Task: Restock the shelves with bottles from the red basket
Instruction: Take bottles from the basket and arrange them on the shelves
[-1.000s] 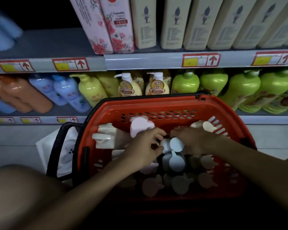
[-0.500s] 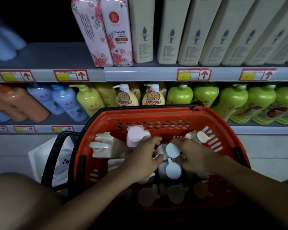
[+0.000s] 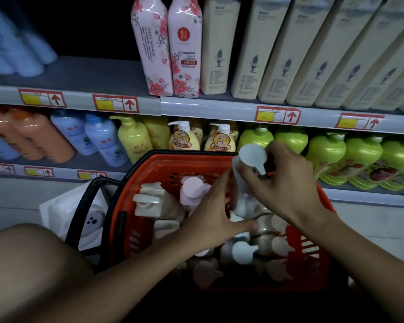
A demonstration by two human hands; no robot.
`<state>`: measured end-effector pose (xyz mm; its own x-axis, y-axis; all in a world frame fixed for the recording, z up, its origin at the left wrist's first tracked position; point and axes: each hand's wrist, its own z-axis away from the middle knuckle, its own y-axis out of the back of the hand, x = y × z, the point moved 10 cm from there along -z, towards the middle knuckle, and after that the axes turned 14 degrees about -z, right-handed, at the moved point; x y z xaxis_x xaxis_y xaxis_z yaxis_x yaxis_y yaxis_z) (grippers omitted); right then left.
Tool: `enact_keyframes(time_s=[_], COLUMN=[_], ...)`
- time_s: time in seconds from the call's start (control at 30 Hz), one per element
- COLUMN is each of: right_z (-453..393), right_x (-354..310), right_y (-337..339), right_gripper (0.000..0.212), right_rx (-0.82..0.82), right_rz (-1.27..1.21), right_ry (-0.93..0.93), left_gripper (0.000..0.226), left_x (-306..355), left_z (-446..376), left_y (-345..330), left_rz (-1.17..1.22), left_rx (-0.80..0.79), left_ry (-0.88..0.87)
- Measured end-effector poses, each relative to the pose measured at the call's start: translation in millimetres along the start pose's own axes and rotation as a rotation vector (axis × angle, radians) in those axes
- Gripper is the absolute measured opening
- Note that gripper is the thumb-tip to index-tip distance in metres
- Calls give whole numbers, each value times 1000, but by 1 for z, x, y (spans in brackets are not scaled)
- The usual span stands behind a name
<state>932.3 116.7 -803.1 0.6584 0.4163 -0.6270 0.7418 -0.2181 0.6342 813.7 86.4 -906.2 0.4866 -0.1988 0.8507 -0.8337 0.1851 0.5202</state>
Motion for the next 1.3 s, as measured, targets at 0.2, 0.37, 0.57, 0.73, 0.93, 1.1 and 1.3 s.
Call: enact_keyframes(time_s=[0.2, 0.37, 0.57, 0.73, 0.93, 1.1, 1.3], right_z=[-7, -4, -35, -1, -4, -23, -46], right_x=[-58, -99, -39, -16, -43, -72, -107], right_y=[18, -5, -9, -50, -22, 16, 36], right_gripper=[49, 45, 46, 51, 42, 43, 53], right_rx=[232, 162, -126, -479, -182, -17, 5], right_rz=[76, 136, -418, -910, -1036, -1092, -1045], right_ry=[73, 232, -73, -584, -477, -391, -295], left_gripper=[117, 87, 59, 50, 57, 72, 67], left_x=[-14, -18, -8, 5, 59, 108, 157], left_z=[11, 13, -7, -16, -6, 3, 8], left_y=[3, 34, 70, 105, 134, 165, 202], left_rz=[47, 83, 403, 617, 384, 190, 161], left_rx=[209, 379, 333, 292, 233, 251, 317], left_ry=[106, 194, 232, 231, 118, 61, -35])
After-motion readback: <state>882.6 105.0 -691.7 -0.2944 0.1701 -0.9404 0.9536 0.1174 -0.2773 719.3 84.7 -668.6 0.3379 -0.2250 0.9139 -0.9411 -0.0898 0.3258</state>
